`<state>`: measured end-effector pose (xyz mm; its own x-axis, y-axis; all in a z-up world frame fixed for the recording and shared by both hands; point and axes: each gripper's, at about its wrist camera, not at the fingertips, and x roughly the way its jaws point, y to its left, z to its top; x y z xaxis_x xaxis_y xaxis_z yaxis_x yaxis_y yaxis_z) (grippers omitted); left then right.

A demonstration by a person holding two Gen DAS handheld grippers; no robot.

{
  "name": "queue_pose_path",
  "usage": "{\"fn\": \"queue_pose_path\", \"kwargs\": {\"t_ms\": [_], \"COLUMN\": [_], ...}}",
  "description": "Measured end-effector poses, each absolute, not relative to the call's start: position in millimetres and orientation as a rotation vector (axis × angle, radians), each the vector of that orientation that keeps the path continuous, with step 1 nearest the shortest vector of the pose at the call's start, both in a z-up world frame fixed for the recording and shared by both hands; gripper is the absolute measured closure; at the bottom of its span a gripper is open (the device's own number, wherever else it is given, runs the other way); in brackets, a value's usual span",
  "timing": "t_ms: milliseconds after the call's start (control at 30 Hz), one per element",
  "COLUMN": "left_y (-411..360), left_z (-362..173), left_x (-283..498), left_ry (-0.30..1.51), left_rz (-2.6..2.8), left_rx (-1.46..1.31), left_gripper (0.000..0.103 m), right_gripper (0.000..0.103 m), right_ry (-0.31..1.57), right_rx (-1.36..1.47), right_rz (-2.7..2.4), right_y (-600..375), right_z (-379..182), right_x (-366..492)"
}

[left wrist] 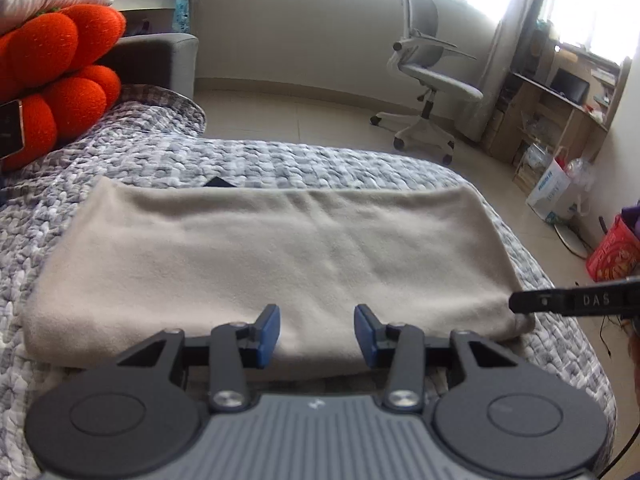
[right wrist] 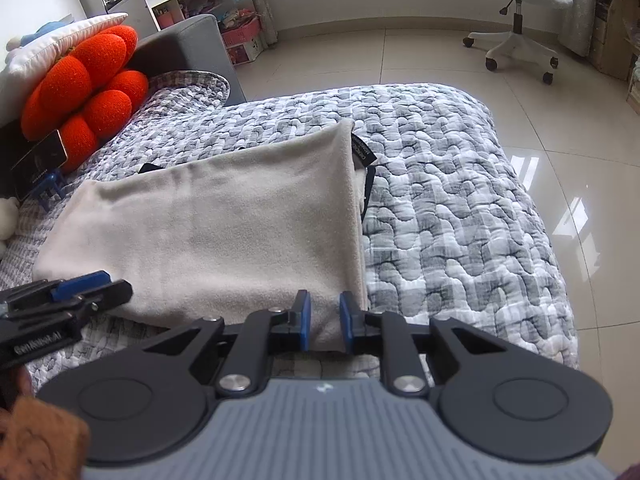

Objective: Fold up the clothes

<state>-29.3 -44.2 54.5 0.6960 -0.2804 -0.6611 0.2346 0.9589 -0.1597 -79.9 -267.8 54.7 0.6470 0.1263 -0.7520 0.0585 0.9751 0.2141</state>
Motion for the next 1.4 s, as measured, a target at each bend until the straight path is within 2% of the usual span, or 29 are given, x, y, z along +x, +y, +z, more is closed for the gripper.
{"fn": "queue_pose_path", "kwargs": {"t_ms": [133,367,633,767,1400], "left_y": [-21,-4,46,71,50], "left_z": [47,53,57,49,59], "left_x": [-19,-19,-13,-11,-16], "left_ry": [0.806,0.792,0.777,0.802,0.765], "left_rz": [-0.246,-0.242,-0.092,-0.089,-0.094], "left_rx": [-0.138,-0.187,-0.250,-0.359,-0.270], "left_gripper": [0.061,0.061,0.060,0.064,0.063], "right_gripper": [0.080,0.080,0.081,0.080,0.080], "right_ry": [0.843,0.783,0.859,0.880,0.885], "right_rx": [0.228,0.176,0.020,0.001,0.002], "right_rz": [0.045,0.123,0.272,0.312,0.287], "right_y": [-263,-236,-177,-160,-157], "right_z": [59,67,52,48,48], "right_x": [-78,-75,-61,-55,-54]}}
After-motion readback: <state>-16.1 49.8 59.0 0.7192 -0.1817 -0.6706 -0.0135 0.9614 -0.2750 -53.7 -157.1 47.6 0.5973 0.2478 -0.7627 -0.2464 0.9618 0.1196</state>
